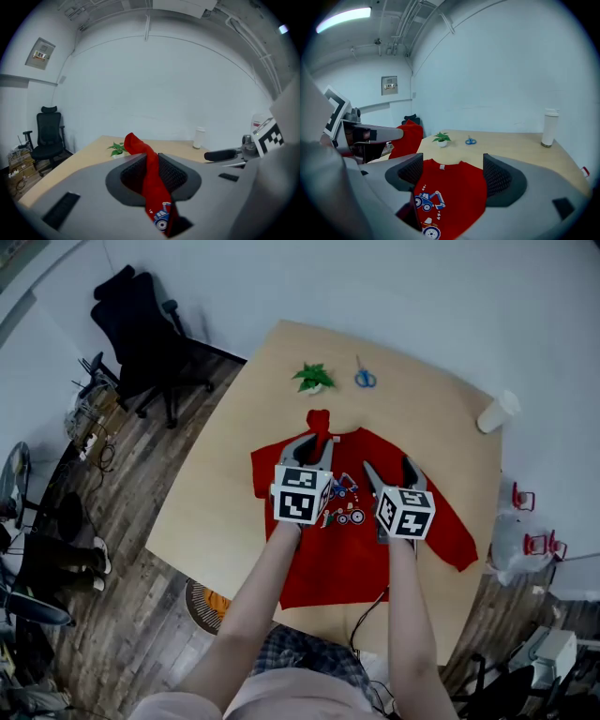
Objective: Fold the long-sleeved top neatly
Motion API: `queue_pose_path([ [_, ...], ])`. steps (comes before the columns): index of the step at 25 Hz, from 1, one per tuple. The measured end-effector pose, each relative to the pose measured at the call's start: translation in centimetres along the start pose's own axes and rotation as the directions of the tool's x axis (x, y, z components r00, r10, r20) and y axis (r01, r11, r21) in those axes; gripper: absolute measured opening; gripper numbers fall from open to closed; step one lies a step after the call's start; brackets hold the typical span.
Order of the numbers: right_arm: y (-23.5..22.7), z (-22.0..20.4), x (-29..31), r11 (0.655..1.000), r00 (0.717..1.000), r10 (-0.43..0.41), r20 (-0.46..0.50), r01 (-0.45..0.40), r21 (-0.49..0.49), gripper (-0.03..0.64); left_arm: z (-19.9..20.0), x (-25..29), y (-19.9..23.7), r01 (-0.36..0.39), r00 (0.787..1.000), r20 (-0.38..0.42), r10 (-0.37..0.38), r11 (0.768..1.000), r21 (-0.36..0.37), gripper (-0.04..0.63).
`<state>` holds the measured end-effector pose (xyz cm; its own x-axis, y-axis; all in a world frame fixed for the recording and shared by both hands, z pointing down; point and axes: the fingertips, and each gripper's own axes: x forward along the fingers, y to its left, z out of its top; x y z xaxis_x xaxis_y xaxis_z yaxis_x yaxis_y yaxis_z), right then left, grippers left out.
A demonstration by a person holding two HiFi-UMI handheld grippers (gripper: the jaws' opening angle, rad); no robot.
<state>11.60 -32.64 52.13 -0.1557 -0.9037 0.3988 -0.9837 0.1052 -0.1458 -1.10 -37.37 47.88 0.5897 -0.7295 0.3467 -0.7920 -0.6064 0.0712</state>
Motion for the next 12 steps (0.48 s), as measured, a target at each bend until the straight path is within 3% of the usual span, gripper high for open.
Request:
queue_pose_path([
  [6, -5.5, -1.5, -2.9, 0.995, 0.996, -0.091, -0.004, 0.091, 0.039, 0.385, -2.0, 3.6, -6.8, 0.108, 0.993, -0.052, -0.106, 0.993, 0.048, 0.076],
  [12, -9.7, -3.4, -4.5, 0.986, 0.989, -0.148, -0.028, 0.149, 0.074, 0.385, -6.1, 7.1, -11.4, 0.168, 0.979, -0.132, -0.155, 0.981, 0.099, 0.076],
])
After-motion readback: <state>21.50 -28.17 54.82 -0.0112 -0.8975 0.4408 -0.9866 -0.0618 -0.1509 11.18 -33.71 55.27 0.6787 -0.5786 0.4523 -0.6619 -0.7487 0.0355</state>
